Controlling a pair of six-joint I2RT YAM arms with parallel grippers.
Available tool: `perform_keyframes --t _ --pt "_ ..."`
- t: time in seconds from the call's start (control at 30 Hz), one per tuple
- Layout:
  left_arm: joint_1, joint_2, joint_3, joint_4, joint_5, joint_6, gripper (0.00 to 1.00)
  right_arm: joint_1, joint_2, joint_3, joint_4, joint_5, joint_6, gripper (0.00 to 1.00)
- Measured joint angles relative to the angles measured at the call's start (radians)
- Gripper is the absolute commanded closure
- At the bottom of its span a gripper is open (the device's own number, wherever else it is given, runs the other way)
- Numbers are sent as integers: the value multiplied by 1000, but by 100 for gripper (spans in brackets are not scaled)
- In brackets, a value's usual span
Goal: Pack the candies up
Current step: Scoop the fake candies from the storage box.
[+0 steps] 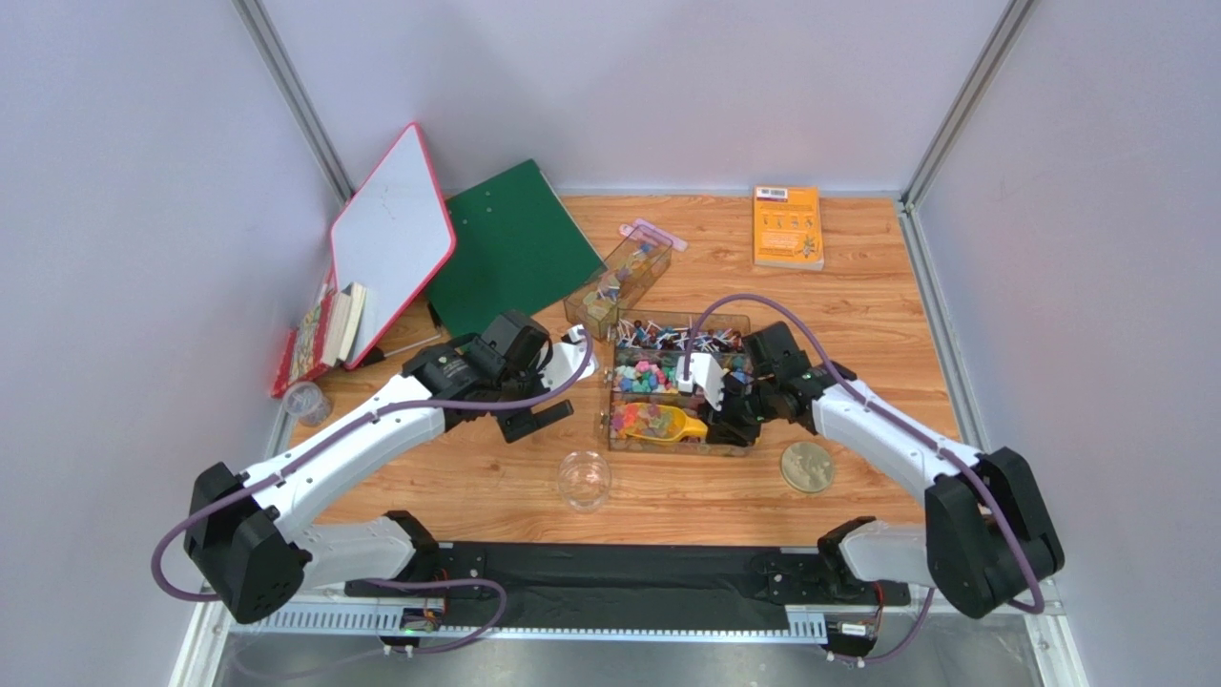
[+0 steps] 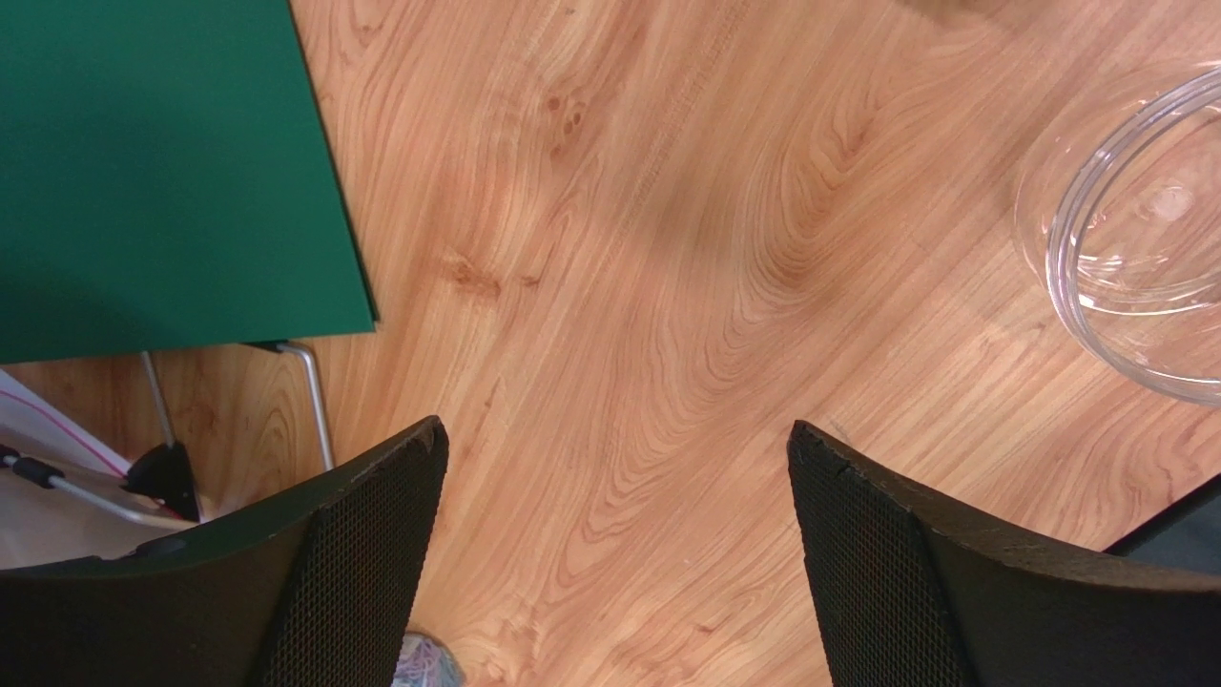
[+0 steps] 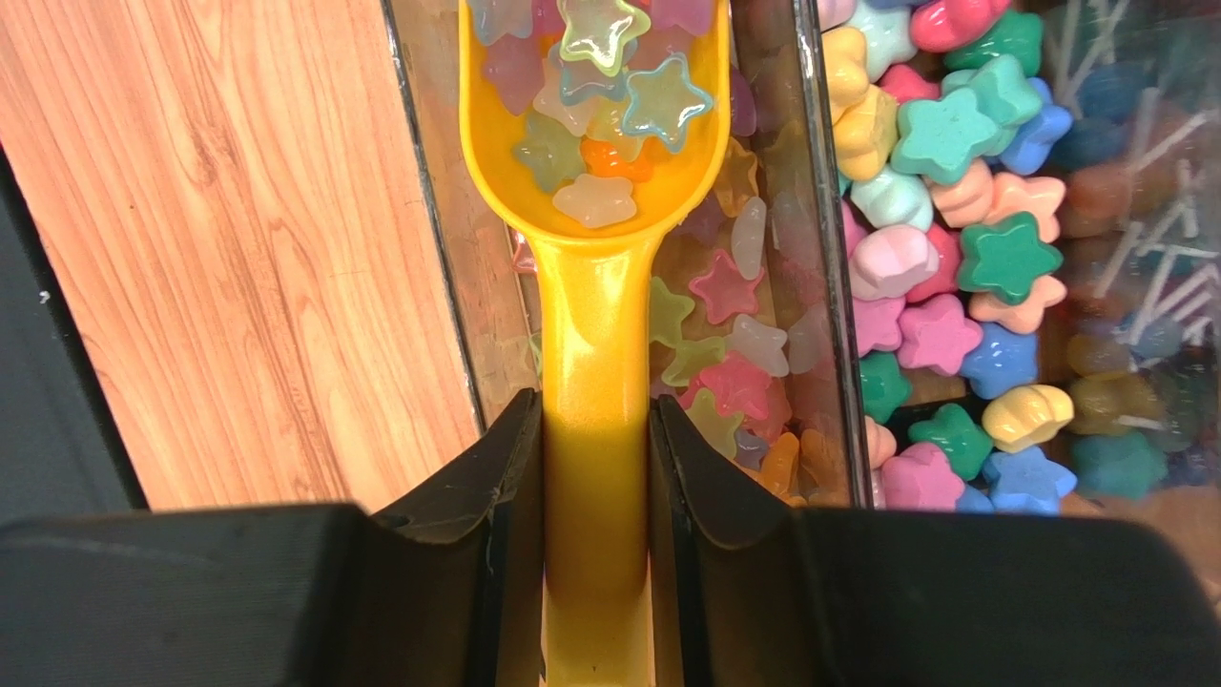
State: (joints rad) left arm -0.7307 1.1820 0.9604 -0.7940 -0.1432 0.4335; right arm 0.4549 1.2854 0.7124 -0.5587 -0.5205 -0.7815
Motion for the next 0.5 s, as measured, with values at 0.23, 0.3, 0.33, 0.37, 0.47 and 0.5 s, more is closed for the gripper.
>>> perform_keyframes --t 0.23,0.3,0.33,0.37,0.47,0.5 --pt "0 2 17 -2 -8 19 7 -21 -102 -43 31 -18 5 100" --pt "0 6 21 -2 -10 26 7 -27 -135 -49 33 -24 6 100" --pt "0 9 24 -2 -13 28 7 -30 -149 -51 42 -24 6 100" --pt "0 13 29 -3 -15 32 7 -33 -166 -55 49 -26 5 100" --pt "0 21 41 -5 -21 43 7 -38 -204 -68 58 -34 4 100" --pt "0 24 48 -9 -24 46 7 -42 -217 -77 64 -39 4 100"
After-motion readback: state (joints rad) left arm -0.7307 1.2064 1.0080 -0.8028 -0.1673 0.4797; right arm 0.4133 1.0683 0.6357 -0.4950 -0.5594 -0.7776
